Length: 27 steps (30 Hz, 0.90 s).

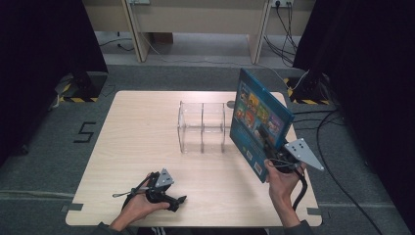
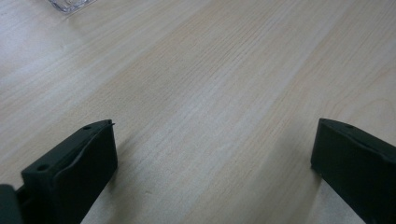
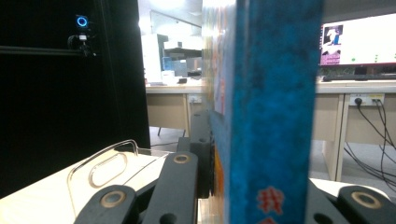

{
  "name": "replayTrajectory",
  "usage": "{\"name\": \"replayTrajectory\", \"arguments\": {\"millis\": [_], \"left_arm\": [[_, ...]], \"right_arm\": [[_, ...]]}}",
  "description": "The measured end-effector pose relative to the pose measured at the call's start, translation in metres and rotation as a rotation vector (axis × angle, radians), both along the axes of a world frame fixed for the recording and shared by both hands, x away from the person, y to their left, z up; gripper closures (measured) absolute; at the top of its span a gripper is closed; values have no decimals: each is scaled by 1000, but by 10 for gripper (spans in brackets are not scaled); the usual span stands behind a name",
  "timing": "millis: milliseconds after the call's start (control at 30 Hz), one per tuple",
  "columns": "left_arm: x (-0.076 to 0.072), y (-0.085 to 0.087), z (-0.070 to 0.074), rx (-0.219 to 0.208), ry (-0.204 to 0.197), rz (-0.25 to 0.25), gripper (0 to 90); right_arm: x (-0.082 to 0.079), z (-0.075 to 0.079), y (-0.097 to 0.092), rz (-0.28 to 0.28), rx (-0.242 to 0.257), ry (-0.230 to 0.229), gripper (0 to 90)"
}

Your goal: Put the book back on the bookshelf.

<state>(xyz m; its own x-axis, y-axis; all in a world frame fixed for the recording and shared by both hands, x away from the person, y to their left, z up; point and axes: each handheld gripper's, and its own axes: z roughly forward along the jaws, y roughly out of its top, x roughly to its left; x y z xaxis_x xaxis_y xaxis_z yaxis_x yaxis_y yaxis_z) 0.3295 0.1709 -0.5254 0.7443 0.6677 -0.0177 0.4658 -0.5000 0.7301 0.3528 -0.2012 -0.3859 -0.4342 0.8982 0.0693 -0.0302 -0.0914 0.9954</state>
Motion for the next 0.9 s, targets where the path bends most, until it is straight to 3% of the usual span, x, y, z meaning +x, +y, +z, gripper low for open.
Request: {"name": "replayTrajectory", "arguments": {"millis": [533, 900], "left_arm": [[0, 0, 0, 2, -1, -8, 0], [0, 0, 0, 1, -1, -13, 0]], "right_arm": [[29, -2, 15, -40, 24, 1, 825], [50, -14, 24, -61, 19, 12, 824]]}}
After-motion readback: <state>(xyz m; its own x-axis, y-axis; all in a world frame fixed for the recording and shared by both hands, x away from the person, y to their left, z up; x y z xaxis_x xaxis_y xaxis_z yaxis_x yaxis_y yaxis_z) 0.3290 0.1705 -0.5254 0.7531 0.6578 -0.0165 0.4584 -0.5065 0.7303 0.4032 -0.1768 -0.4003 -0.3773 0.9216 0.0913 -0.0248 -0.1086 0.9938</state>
